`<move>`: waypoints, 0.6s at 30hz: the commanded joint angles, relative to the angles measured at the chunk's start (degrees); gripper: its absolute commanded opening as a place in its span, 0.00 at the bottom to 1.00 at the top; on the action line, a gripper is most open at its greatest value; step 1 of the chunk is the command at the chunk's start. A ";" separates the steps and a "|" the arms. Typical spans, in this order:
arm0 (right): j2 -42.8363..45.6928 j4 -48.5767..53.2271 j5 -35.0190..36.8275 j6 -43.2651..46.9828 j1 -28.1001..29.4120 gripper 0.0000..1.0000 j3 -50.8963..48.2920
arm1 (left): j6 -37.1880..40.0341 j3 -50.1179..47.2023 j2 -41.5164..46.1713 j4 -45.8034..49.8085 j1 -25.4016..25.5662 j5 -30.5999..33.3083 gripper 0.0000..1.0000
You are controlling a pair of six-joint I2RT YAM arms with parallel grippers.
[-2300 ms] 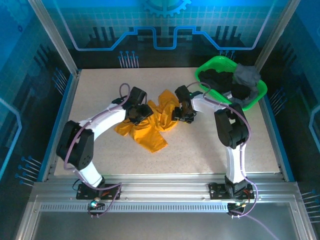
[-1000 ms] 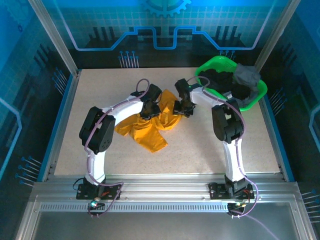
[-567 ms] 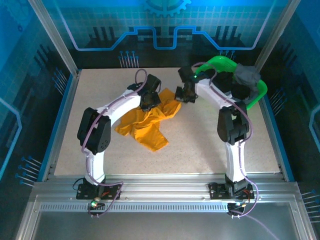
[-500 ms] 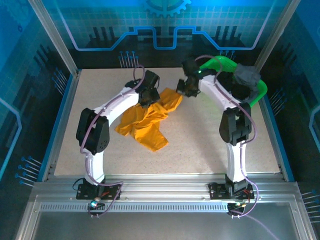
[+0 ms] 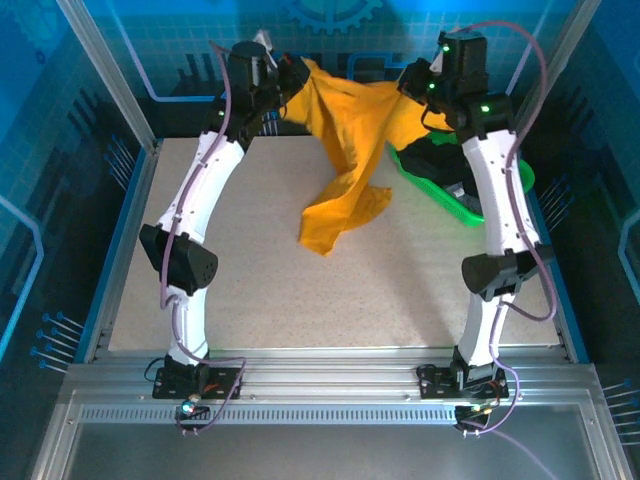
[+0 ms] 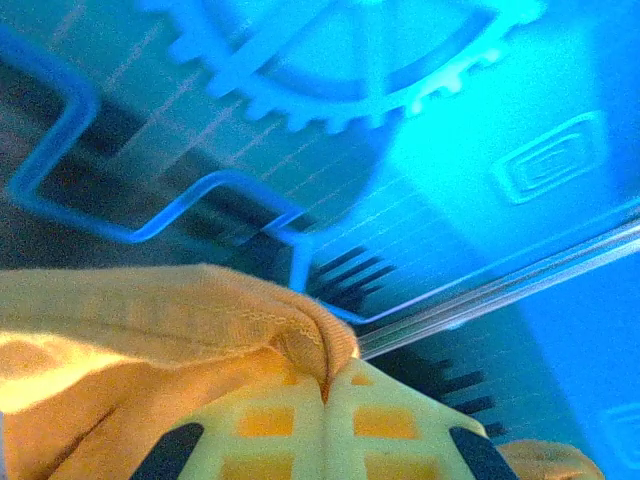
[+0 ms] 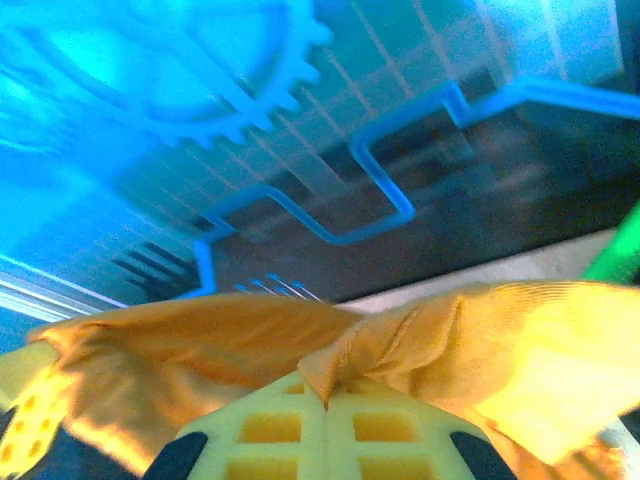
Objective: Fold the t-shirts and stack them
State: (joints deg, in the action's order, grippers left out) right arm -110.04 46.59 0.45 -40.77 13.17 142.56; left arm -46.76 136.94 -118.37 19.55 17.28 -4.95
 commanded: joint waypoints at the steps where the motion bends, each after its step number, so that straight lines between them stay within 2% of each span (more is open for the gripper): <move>1: 6.55 -6.27 -1.15 -0.32 1.07 0.00 0.94 | -3.88 3.83 0.02 -8.07 -1.78 -2.97 0.00; 5: 11.31 -6.61 -0.43 0.22 3.24 0.00 -1.38 | -7.69 2.44 2.80 -8.83 -4.41 -4.31 0.00; 12: 12.82 -5.89 -2.55 -1.04 2.58 0.00 -4.32 | -8.76 -10.72 10.42 -9.58 -5.49 -4.89 0.00; 18: 12.35 -4.37 -5.92 -2.32 3.04 0.00 -5.79 | -10.85 -11.96 7.59 -8.35 -6.29 -8.31 0.00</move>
State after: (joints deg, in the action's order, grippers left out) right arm -97.91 42.54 -3.09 -41.87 16.45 137.21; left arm -56.01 125.75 -109.54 11.68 12.36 -11.79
